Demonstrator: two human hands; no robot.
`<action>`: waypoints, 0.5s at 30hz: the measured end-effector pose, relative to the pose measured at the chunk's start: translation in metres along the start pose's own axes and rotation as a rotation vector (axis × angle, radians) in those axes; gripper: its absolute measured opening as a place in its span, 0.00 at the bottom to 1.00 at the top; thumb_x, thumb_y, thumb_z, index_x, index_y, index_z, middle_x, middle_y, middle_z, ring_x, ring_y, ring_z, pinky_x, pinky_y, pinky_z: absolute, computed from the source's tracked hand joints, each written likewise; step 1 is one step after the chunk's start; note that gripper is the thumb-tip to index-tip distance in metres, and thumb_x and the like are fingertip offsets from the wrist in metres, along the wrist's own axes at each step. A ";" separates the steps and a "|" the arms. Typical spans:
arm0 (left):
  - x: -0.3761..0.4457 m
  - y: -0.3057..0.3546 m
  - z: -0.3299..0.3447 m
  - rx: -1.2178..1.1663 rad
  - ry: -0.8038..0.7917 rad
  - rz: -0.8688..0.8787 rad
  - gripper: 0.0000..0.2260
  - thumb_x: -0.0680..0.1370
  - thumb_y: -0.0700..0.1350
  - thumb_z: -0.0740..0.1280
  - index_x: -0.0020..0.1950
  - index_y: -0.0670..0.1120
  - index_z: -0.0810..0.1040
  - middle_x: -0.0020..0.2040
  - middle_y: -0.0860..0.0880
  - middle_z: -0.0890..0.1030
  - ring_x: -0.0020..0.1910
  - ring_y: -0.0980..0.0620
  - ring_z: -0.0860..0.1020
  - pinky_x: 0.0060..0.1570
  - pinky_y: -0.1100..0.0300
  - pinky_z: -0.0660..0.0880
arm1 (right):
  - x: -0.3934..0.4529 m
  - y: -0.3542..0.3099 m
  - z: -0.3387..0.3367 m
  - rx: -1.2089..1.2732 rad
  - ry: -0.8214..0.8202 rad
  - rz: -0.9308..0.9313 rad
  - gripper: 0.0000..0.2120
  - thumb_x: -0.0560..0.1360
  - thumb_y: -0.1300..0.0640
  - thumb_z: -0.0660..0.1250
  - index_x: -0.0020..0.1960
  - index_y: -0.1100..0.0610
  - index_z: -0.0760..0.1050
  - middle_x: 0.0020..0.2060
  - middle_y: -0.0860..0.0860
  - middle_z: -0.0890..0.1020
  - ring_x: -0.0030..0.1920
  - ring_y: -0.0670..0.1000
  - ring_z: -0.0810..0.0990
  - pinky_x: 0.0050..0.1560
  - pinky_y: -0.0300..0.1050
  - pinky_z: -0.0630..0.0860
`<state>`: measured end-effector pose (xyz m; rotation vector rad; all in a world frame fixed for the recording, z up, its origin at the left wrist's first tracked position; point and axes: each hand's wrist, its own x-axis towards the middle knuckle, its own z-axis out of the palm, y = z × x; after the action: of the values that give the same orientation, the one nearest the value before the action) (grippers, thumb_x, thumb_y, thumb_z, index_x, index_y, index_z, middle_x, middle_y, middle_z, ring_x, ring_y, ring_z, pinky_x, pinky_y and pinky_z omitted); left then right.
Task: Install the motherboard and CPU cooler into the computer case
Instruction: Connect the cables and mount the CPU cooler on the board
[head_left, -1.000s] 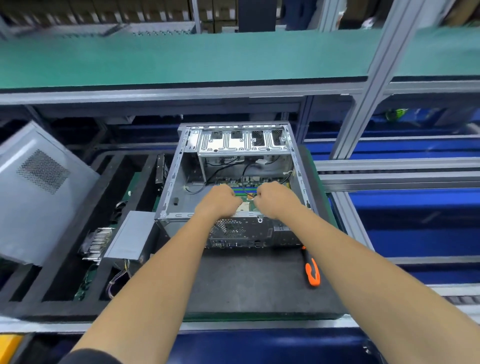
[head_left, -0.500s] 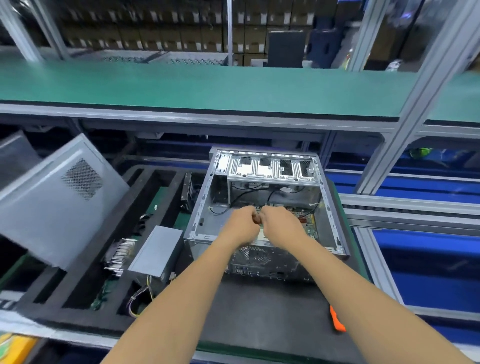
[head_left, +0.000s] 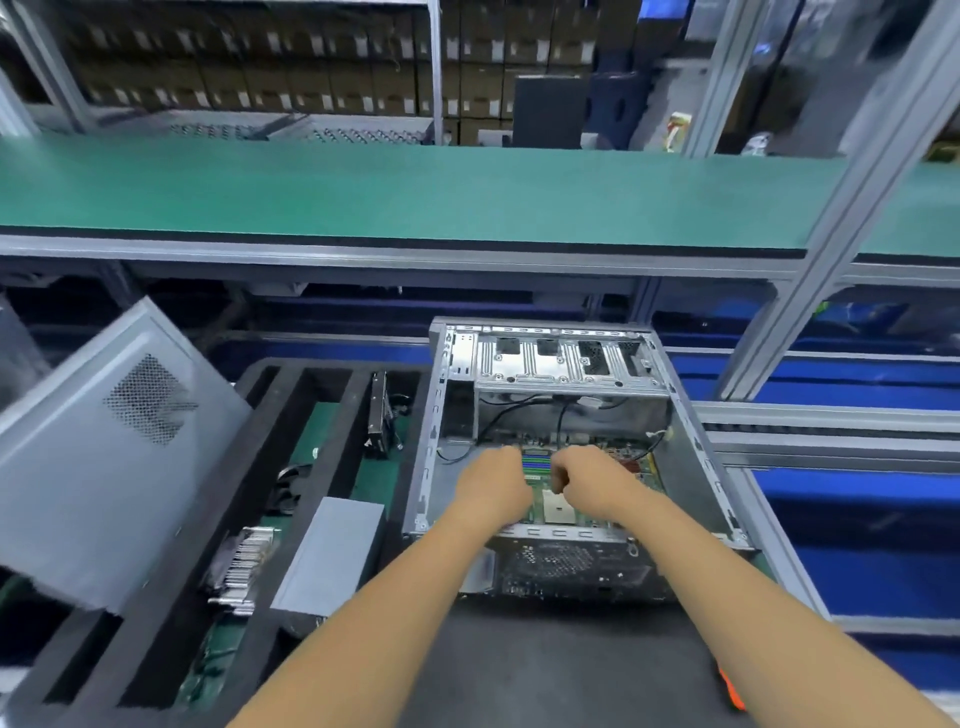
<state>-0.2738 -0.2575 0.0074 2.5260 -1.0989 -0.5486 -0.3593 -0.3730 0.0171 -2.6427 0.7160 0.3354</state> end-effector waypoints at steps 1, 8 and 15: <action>0.001 -0.002 0.001 -0.010 -0.023 -0.019 0.07 0.75 0.37 0.60 0.51 0.40 0.74 0.47 0.44 0.77 0.41 0.46 0.74 0.37 0.55 0.71 | -0.001 0.005 0.001 0.019 -0.034 0.014 0.09 0.72 0.70 0.59 0.43 0.59 0.74 0.45 0.56 0.81 0.43 0.54 0.77 0.43 0.47 0.73; 0.010 -0.003 0.006 -0.106 -0.136 -0.127 0.06 0.76 0.39 0.59 0.44 0.38 0.74 0.34 0.47 0.75 0.30 0.49 0.72 0.35 0.54 0.73 | 0.004 0.027 0.012 0.097 -0.108 0.036 0.11 0.75 0.67 0.58 0.48 0.62 0.79 0.48 0.57 0.82 0.48 0.56 0.80 0.45 0.50 0.78; 0.028 0.009 0.011 0.044 -0.197 -0.099 0.12 0.74 0.37 0.60 0.30 0.44 0.65 0.27 0.49 0.66 0.25 0.51 0.64 0.26 0.61 0.63 | 0.017 0.032 0.002 0.016 -0.176 -0.011 0.09 0.76 0.65 0.59 0.50 0.63 0.78 0.49 0.58 0.82 0.47 0.57 0.80 0.48 0.53 0.78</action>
<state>-0.2675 -0.2860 -0.0044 2.6197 -1.0661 -0.8230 -0.3617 -0.4053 0.0004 -2.5612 0.6434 0.5491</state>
